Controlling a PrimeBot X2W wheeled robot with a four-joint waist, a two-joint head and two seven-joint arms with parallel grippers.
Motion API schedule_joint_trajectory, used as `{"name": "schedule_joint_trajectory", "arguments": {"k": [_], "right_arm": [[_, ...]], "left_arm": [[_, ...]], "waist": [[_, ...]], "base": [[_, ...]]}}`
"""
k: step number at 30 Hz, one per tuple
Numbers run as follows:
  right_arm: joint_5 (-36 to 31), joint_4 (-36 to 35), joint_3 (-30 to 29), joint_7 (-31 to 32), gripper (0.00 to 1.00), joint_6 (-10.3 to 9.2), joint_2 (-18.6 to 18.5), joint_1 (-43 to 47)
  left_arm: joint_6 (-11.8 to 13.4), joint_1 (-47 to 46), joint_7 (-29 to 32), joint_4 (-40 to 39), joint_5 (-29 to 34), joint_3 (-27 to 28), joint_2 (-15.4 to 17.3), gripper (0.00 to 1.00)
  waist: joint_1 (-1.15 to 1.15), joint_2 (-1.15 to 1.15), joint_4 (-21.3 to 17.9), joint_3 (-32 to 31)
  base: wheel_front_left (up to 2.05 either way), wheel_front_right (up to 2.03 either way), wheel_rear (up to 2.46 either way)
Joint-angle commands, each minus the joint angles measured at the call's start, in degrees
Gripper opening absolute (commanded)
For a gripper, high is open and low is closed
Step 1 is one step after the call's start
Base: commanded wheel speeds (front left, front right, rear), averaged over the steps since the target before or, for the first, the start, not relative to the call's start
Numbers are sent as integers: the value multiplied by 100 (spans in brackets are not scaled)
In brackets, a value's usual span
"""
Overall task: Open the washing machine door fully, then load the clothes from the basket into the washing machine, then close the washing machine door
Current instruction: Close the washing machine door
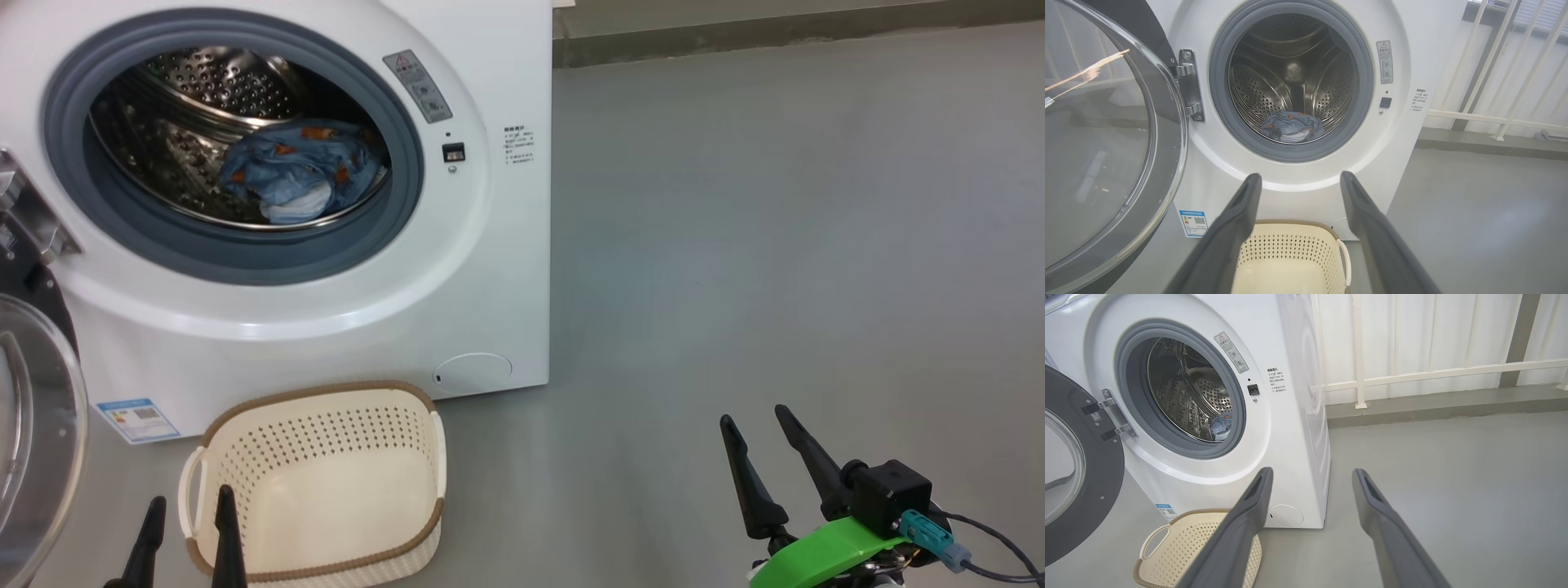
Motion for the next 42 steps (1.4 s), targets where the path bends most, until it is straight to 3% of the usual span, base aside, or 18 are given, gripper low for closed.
{"name": "schedule_joint_trajectory", "arguments": {"k": [1, 26, 42], "right_arm": [[6, -166, 106, -27, 100, 9, 23, -110], [-26, -195, 145, -27, 100, 9, 23, -49], [18, -277, 271, -27, 100, 9, 23, 25]], "left_arm": [[6, -266, -21, -189, 41, 184, 37, 100], [-39, -166, -21, -134, -22, 70, 37, 100], [95, -96, -21, -123, 113, 69, 37, 100]], "waist": [[0, 0, 2, -1], [0, 0, 148, -101], [0, 0, 1132, -236]], "base": [[-91, 91, 0], [-10, 10, 0], [0, 0, 0]]}}
